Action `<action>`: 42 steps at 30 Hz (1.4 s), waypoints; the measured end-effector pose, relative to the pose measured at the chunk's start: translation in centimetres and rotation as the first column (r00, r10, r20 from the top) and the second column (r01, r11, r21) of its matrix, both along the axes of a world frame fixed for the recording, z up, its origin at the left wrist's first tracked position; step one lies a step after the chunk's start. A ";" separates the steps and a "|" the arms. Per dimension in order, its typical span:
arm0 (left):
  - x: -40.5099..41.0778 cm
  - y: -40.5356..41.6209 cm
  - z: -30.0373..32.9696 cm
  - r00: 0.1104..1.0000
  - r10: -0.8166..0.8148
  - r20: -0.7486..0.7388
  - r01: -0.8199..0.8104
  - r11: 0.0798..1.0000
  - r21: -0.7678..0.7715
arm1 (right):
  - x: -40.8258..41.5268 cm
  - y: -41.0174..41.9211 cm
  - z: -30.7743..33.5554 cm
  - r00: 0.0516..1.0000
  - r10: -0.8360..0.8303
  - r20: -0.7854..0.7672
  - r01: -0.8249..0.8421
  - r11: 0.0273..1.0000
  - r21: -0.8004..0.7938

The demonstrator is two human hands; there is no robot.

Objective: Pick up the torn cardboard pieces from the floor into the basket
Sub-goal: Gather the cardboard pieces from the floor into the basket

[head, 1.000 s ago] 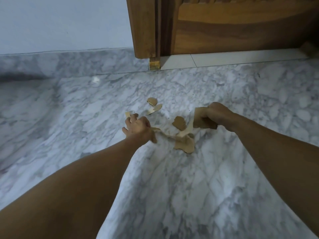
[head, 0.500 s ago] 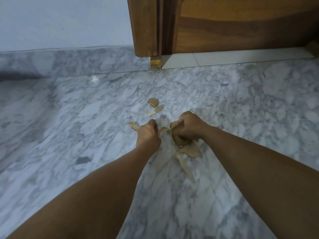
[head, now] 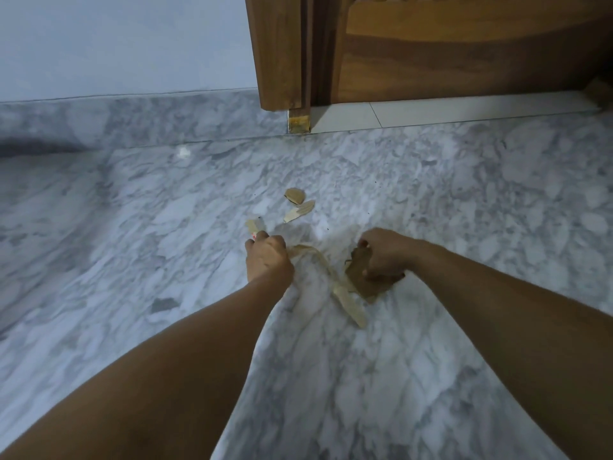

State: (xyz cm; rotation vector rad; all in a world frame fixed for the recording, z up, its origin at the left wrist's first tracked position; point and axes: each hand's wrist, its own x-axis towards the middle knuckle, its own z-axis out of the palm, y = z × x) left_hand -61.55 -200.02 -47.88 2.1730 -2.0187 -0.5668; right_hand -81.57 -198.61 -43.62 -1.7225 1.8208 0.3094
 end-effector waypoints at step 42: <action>-1.5 -7.3 0.6 0.934 -0.355 0.048 0.358 0.931 -0.069 | 0.1 -2.1 -0.7 0.963 -0.241 0.118 0.248 0.968 -0.044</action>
